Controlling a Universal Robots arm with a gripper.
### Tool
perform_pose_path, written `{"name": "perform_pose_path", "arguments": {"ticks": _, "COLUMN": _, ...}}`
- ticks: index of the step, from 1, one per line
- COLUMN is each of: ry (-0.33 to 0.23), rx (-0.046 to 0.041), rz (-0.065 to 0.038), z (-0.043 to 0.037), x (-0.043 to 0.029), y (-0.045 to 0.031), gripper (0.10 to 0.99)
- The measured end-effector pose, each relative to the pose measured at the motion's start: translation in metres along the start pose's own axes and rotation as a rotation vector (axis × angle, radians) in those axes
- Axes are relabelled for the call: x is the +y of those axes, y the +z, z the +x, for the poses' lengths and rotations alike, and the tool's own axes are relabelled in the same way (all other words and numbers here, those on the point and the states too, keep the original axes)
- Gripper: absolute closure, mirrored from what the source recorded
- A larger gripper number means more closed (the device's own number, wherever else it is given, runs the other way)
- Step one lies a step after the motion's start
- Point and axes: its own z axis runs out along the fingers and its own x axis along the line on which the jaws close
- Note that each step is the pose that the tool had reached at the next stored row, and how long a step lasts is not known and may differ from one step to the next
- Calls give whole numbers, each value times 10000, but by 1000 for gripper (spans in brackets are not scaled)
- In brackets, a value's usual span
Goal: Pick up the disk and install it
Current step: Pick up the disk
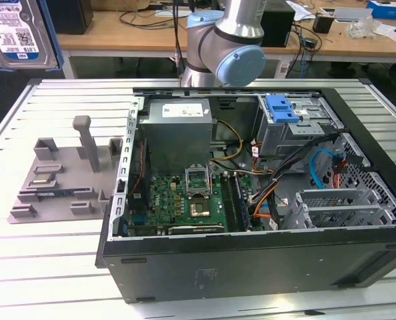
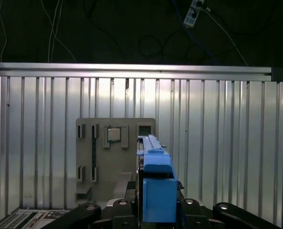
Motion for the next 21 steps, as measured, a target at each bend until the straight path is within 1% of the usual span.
{"name": "perform_pose_path", "arguments": {"ticks": 4, "ry": 0, "rx": 0, "rz": -1, "z": 2, "x": 1, "y": -88, "gripper": 718}}
{"name": "perform_pose_path", "arguments": {"ticks": 11, "ry": -1, "rx": -1, "rz": 0, "z": 2, "x": 1, "y": -103, "gripper": 718}}
{"name": "perform_pose_path", "arguments": {"ticks": 13, "ry": 0, "rx": -1, "rz": 0, "z": 3, "x": -19, "y": -103, "gripper": 718}}
{"name": "perform_pose_path", "arguments": {"ticks": 14, "ry": 0, "rx": 0, "rz": 0, "z": 4, "x": -61, "y": -104, "gripper": 718}}
{"name": "perform_pose_path", "arguments": {"ticks": 16, "ry": 0, "rx": 1, "rz": -1, "z": 5, "x": -118, "y": -105, "gripper": 718}}
{"name": "perform_pose_path", "arguments": {"ticks": 17, "ry": 0, "rx": 0, "rz": -2, "z": 6, "x": -169, "y": -107, "gripper": 718}}
{"name": "perform_pose_path", "arguments": {"ticks": 21, "ry": 0, "rx": 0, "rz": -1, "z": 9, "x": -328, "y": -109, "gripper": 718}}
